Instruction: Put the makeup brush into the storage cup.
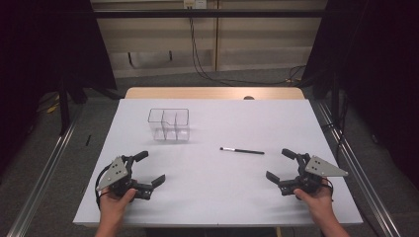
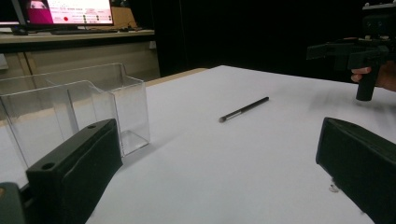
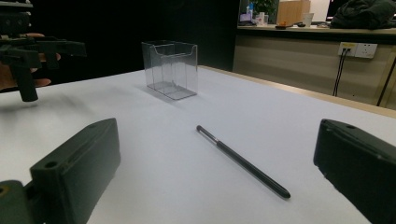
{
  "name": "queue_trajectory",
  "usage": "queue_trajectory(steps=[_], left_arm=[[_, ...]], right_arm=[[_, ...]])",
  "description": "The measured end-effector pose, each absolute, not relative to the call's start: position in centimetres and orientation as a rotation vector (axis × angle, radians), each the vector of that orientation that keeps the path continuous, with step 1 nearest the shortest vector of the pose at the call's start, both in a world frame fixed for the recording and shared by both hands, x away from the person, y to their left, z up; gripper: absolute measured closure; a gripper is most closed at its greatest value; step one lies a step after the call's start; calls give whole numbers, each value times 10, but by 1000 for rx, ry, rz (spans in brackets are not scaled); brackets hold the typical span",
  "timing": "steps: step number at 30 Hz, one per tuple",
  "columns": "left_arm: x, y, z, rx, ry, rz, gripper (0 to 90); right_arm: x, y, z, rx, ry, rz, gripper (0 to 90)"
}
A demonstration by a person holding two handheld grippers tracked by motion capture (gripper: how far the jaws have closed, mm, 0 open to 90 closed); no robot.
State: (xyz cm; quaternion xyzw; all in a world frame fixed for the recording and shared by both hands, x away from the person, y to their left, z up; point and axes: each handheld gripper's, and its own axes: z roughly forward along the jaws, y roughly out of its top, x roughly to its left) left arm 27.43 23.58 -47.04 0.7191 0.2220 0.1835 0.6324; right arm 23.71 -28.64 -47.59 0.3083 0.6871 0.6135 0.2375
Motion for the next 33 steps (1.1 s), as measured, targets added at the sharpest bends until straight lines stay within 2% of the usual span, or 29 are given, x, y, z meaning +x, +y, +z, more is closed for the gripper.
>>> queue_trajectory(steps=[33], left_arm=[[277, 231, -472, 1657, 500, 400, 0]], right_arm=[[247, -275, -468, 799, 1947, 1610, 0]])
